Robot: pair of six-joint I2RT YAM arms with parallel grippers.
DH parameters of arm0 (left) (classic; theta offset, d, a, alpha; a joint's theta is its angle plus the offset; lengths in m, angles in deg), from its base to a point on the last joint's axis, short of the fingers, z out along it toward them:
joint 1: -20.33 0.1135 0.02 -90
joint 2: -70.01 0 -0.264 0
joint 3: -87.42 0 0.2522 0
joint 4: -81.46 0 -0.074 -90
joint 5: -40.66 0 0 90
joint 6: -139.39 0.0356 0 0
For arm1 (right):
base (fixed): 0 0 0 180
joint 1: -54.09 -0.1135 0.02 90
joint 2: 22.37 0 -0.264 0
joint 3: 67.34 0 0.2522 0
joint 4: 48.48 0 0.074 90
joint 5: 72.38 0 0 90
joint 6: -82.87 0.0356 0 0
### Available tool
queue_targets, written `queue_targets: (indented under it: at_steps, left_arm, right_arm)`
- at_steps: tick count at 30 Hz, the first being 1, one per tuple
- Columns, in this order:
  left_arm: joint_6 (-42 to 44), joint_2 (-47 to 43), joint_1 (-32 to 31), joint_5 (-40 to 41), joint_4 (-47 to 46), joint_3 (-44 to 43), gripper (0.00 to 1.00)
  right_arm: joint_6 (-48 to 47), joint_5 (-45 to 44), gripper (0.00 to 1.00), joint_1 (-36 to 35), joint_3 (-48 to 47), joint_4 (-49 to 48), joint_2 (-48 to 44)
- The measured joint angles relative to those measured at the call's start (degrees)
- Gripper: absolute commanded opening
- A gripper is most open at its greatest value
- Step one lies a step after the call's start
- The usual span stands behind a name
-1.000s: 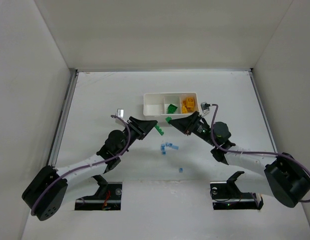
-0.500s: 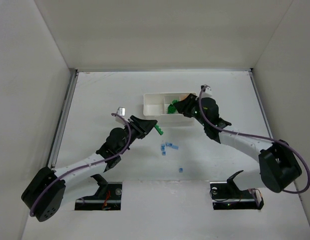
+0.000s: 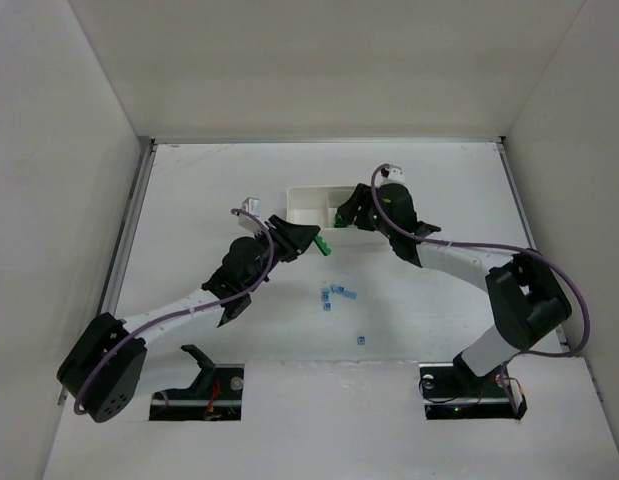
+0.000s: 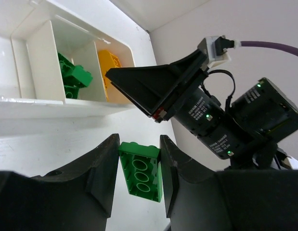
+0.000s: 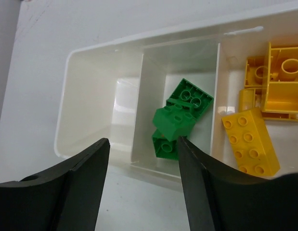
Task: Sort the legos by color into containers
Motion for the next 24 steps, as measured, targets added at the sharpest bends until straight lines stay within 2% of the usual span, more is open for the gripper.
queue_targets:
  at_steps: [4,6,9,11,15,20,24]
  left_arm:
    - [1.6,2.8,0.4,0.0,0.1,-2.5,0.18]
    - [2.4,4.5,0.6,0.0,0.1,-3.9,0.18]
    - [3.8,7.6,1.0,0.2,0.1,-6.7,0.18]
    - [5.2,10.2,1.2,0.7,0.2,-9.0,0.18]
    - [9.0,16.6,1.6,2.6,0.2,-14.7,0.19]
    - [13.4,26.1,2.2,3.8,0.3,-23.3,0.21]
    - [16.9,33.5,2.5,4.3,1.3,-29.9,0.22]
  right_arm:
    - [-0.2,-0.2,0.64,0.3,-0.6,0.1,-0.2]
    - [-0.2,-0.3,0.55,0.6,-0.5,0.1,-0.8]
    - [-0.2,-1.2,0.35,1.1,1.6,0.1,-4.1]
    - [0.1,-2.6,0.28,1.1,4.6,0.0,-8.3]
    - [0.6,-5.5,0.30,1.2,12.9,-0.2,-19.8]
    - [1.5,-7.9,0.44,1.4,22.2,-0.3,-30.8]
    - [2.1,-9.1,0.48,0.6,27.3,0.5,-36.3]
